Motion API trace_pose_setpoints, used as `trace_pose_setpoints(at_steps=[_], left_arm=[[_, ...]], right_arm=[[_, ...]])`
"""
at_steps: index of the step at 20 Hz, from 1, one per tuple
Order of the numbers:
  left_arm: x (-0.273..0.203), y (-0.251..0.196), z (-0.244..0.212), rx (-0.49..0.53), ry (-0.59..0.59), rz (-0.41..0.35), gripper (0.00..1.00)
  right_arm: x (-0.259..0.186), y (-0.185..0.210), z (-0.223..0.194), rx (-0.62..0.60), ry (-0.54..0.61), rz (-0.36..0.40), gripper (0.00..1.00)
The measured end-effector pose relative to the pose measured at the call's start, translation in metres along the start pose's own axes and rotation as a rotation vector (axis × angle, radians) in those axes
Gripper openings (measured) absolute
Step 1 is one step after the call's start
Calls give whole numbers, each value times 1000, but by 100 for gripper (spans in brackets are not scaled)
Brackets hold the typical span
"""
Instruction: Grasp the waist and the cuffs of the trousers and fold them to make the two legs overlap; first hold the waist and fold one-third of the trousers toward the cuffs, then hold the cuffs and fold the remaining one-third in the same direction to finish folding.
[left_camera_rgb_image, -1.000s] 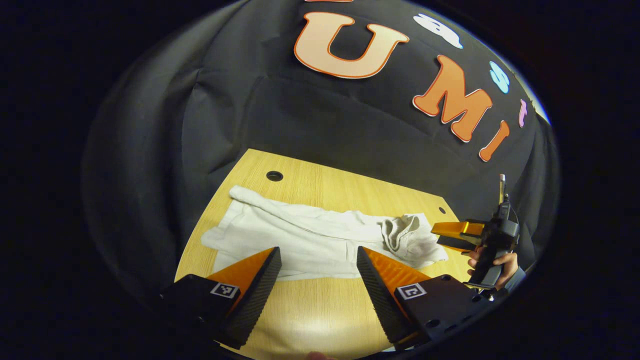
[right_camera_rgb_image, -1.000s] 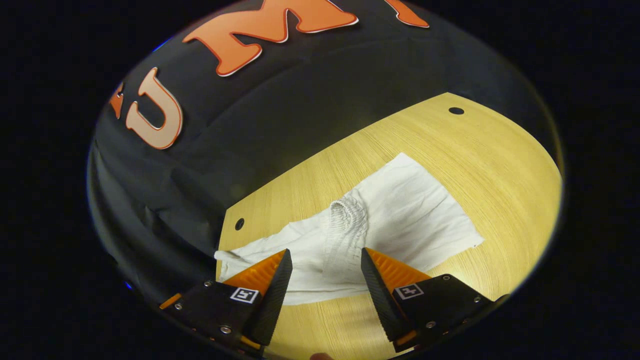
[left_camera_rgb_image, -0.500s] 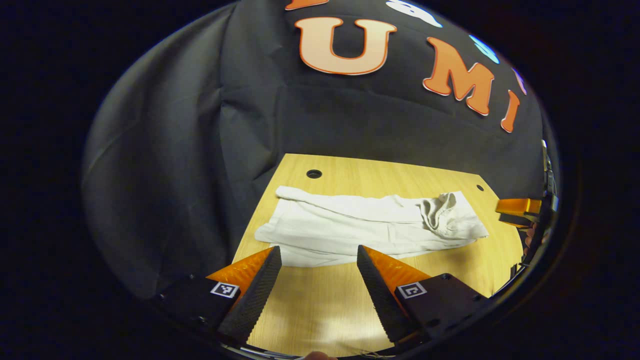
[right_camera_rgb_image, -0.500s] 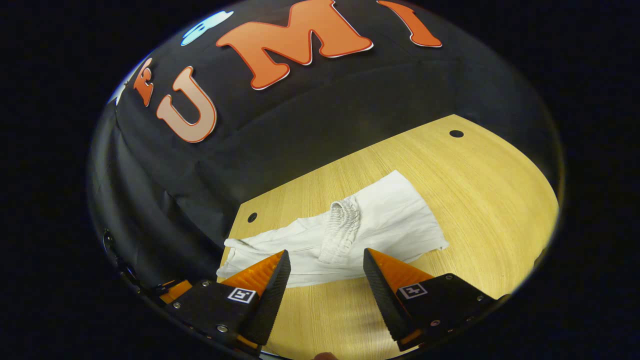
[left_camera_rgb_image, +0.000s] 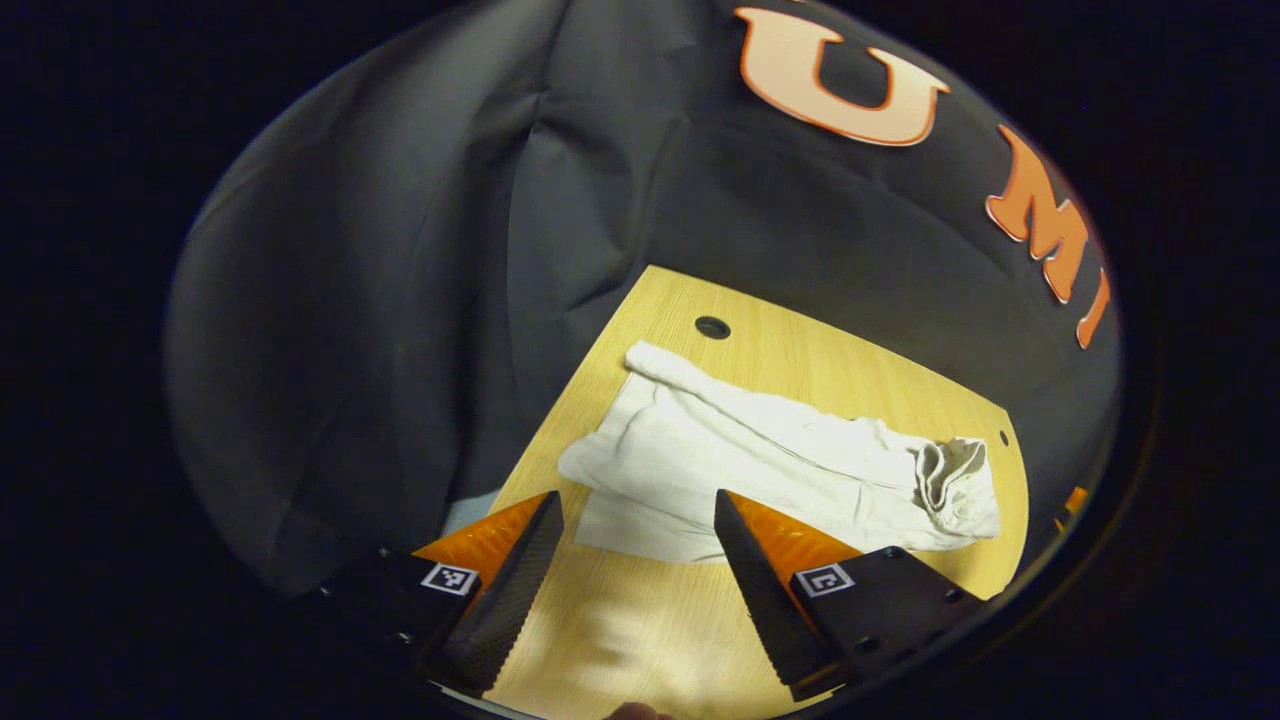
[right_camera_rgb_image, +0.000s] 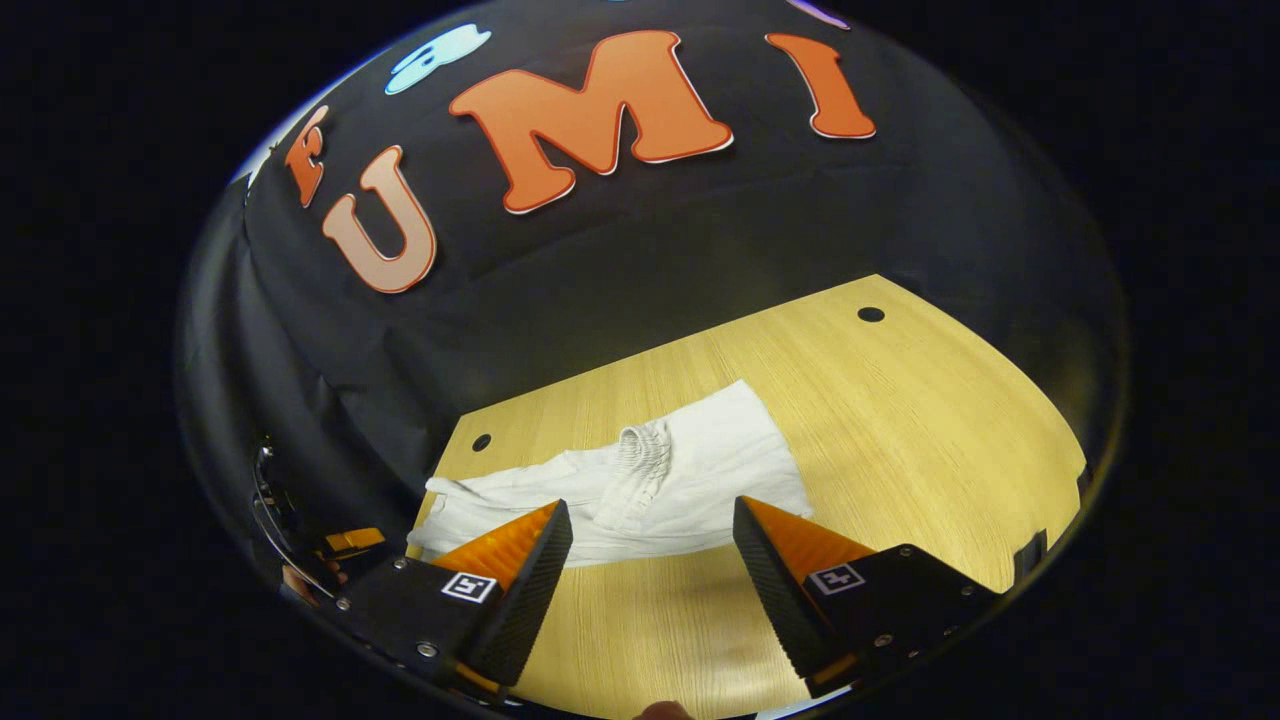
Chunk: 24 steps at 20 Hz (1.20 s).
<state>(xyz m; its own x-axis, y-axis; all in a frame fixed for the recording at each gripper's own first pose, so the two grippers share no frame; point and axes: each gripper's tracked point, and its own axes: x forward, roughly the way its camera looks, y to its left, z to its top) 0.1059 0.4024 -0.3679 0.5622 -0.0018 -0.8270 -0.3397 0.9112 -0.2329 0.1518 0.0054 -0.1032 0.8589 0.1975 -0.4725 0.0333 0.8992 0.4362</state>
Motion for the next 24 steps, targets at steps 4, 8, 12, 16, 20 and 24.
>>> trace_pose_setpoints(at_steps=[4,8,12,16,20,24], left_arm=[[33,19,-13,-134,102,-17,99],[53,45,-14,-267,180,-49,100],[78,44,-19,-366,233,-74,99],[89,29,-8,-393,215,-129,97],[107,20,-4,-346,208,-99,78],[115,13,-5,-330,206,-52,23]], right_arm=[[-6,-19,6,11,-14,-59,98],[-10,-30,9,23,-22,-100,98],[-10,-34,5,35,-10,-121,98],[-9,-37,5,47,-3,-131,99],[-6,-39,4,70,3,-133,98],[-2,-42,-1,52,22,-144,99]])
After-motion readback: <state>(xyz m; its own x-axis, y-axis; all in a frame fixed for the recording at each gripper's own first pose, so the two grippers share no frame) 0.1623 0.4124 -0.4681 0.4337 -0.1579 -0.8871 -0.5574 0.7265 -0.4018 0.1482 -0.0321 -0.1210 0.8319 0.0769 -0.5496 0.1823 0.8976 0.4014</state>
